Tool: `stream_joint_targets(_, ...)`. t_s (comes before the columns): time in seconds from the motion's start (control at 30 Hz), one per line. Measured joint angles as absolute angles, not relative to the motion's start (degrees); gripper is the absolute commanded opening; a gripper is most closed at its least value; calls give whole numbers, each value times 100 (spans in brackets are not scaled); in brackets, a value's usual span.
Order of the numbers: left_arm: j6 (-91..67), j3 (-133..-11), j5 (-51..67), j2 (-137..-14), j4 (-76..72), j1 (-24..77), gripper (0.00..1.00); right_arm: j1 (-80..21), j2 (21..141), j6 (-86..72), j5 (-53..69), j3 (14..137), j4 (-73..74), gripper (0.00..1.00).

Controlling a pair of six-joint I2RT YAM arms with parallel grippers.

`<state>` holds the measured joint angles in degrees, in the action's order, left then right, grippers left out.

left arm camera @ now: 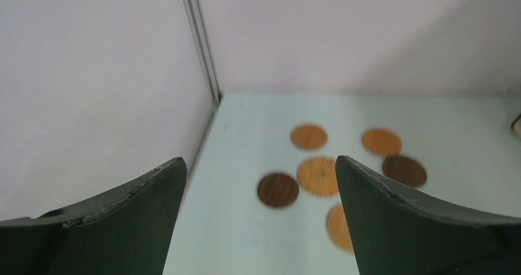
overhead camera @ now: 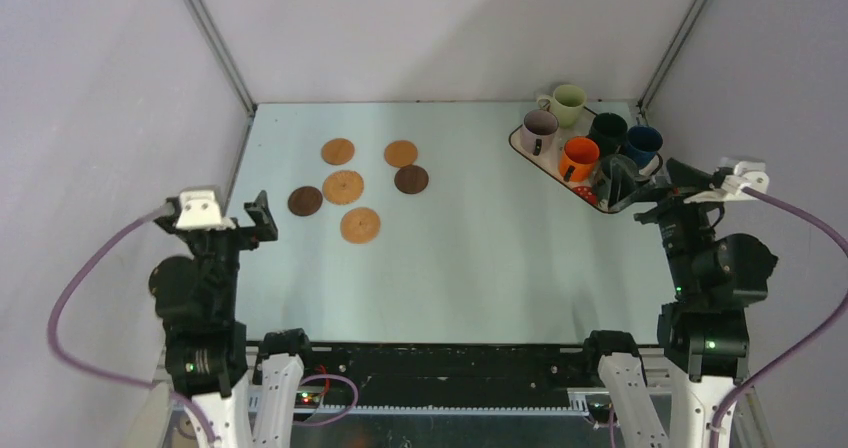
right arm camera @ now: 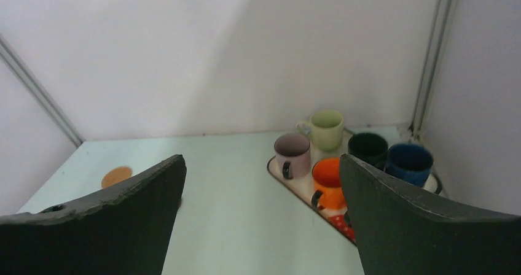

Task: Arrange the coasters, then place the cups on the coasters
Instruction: Move the tray to the corner of the board.

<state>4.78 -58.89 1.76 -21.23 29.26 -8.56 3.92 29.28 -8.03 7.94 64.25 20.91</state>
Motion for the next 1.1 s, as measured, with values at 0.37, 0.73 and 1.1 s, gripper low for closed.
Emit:
stream_joint_targets(0.37,613,-5688,523,-2602,3275,-919,98,248,2993,-753,1299,5570,1940,100)
stream_joint_targets(0.73,696,-5408,740,-2709,3199,-930,98,248,3336,-176,1304,4696,1304,100)
stream_joint_targets(1.1,757,-5271,821,-2709,3105,-932,98,93,4722,397,1055,5542,1774,97)
